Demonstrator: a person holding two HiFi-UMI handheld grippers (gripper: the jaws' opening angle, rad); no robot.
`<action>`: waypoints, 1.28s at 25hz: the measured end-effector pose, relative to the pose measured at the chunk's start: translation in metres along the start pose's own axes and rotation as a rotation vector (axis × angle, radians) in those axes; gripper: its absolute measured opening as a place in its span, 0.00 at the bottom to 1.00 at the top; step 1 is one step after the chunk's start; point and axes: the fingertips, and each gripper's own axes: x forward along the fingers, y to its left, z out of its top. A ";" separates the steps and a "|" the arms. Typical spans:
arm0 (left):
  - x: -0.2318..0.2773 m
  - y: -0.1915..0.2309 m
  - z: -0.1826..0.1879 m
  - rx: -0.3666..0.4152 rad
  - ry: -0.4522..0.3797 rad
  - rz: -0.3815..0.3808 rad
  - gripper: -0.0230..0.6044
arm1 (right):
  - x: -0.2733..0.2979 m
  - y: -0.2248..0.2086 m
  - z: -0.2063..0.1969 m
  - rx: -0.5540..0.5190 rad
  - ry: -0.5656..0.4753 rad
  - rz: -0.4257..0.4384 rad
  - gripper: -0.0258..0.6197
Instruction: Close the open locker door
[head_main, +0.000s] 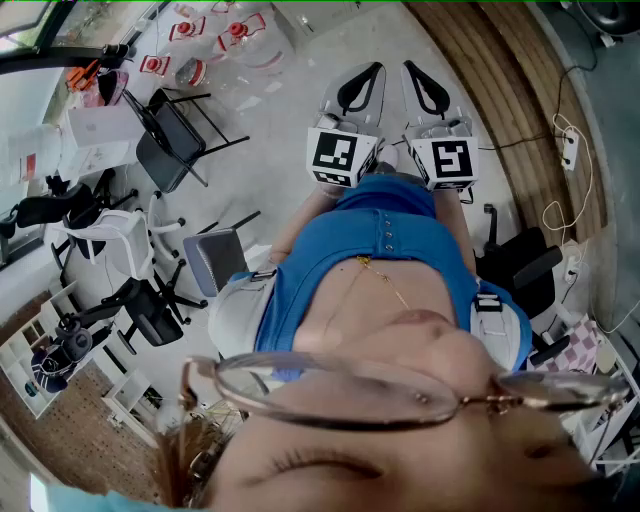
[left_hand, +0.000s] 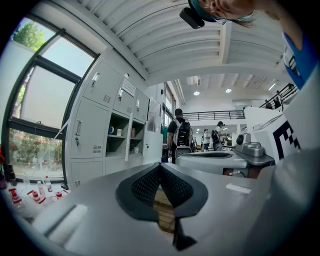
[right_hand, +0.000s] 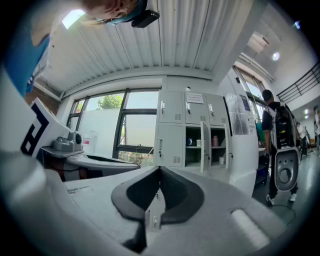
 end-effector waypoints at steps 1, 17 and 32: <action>0.002 -0.002 0.000 -0.002 0.001 -0.001 0.04 | -0.001 -0.003 -0.001 0.007 0.002 0.003 0.04; 0.032 -0.009 -0.010 -0.020 0.012 0.031 0.04 | 0.009 -0.029 -0.013 0.047 0.009 0.065 0.04; 0.111 0.049 -0.001 -0.045 -0.007 -0.057 0.04 | 0.090 -0.072 -0.013 0.028 0.009 -0.005 0.04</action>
